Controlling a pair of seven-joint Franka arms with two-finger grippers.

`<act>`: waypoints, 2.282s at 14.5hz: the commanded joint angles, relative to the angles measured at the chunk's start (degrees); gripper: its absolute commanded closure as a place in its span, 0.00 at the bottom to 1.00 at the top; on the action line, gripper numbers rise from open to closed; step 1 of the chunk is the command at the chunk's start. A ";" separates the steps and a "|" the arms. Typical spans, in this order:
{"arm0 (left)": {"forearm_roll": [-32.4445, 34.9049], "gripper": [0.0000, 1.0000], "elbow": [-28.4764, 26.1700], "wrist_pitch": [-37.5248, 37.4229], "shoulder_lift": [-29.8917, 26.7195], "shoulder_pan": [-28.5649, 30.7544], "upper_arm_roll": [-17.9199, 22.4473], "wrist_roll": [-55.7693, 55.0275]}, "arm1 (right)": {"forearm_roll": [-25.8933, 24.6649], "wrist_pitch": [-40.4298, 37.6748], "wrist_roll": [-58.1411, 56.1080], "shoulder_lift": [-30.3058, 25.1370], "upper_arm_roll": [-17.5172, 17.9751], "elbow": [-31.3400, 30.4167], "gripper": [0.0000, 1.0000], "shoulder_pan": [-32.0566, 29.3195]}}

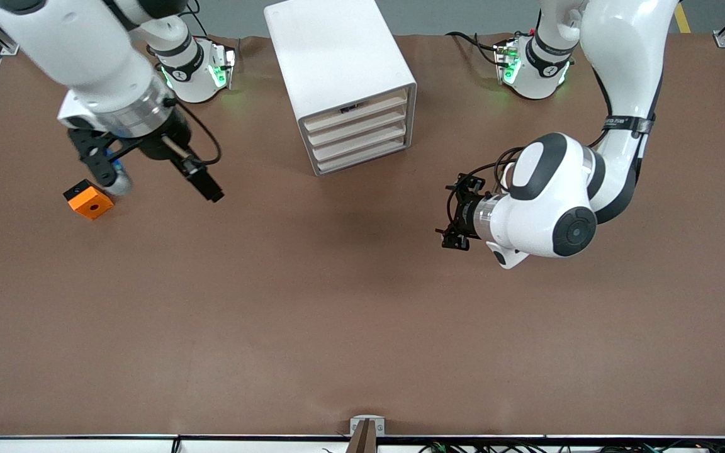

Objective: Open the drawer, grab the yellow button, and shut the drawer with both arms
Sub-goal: 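Move the left gripper to the drawer while the right gripper approaches the cabinet, then grasp the drawer front with the left gripper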

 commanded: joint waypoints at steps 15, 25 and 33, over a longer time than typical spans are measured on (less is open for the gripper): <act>-3.13 0.00 1.92 -26.23 7.75 -0.47 0.21 -0.54 | 0.85 -0.26 11.16 4.22 -0.35 1.83 0.00 6.92; -18.40 0.00 2.10 -26.05 11.09 -1.61 0.30 -1.50 | 6.13 -0.26 14.05 6.32 -0.44 1.74 0.00 7.27; -29.32 0.00 1.92 -25.00 16.18 -4.06 0.82 -10.61 | 5.07 -0.27 15.47 7.81 -0.44 1.83 0.00 8.24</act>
